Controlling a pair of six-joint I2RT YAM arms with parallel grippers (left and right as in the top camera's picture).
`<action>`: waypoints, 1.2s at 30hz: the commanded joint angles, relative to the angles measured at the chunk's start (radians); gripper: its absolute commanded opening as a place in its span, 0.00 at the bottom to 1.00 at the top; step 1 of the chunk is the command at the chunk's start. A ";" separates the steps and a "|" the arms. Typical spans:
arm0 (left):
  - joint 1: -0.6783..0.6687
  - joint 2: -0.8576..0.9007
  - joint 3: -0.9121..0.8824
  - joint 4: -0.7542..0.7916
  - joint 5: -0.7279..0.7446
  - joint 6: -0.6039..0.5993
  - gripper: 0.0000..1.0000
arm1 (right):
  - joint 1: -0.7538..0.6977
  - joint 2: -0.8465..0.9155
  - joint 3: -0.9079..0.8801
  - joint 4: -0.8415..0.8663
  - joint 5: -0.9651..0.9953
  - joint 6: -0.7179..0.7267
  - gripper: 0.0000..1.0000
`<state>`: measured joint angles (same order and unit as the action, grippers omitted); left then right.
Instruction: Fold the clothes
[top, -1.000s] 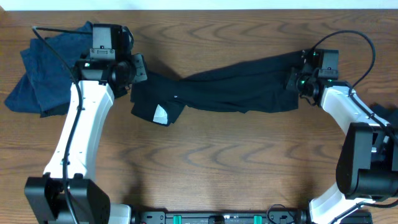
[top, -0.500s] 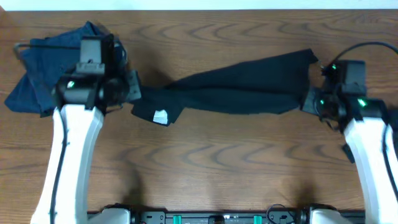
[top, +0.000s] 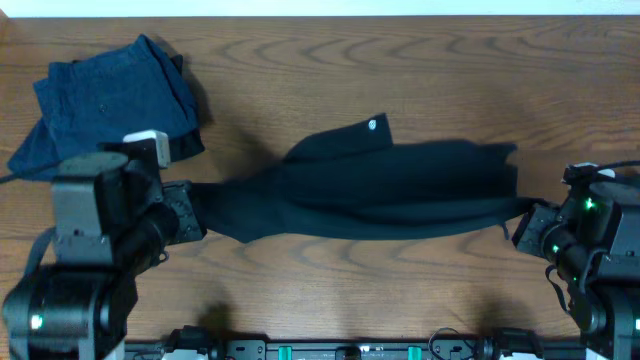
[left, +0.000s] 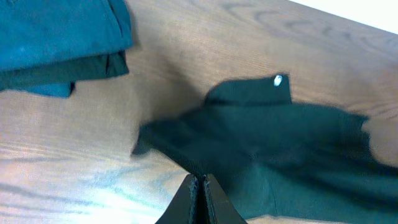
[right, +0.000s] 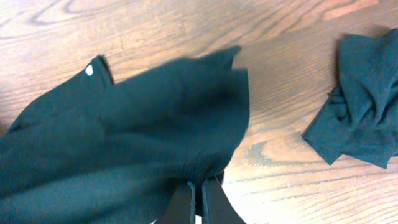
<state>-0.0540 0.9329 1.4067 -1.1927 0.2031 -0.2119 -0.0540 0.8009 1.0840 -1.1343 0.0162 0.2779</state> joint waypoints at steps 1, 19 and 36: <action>0.002 0.034 0.003 0.029 -0.002 -0.026 0.06 | 0.006 0.087 0.008 0.019 0.000 -0.015 0.01; 0.002 0.615 0.003 0.386 -0.002 -0.029 0.06 | 0.005 0.818 0.010 0.323 -0.050 -0.107 0.01; 0.002 0.776 0.003 0.487 -0.002 -0.029 0.06 | 0.005 0.872 0.010 0.435 -0.137 -0.077 0.99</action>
<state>-0.0540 1.7084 1.4063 -0.6945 0.2031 -0.2363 -0.0540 1.6726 1.0847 -0.6670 -0.0895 0.1795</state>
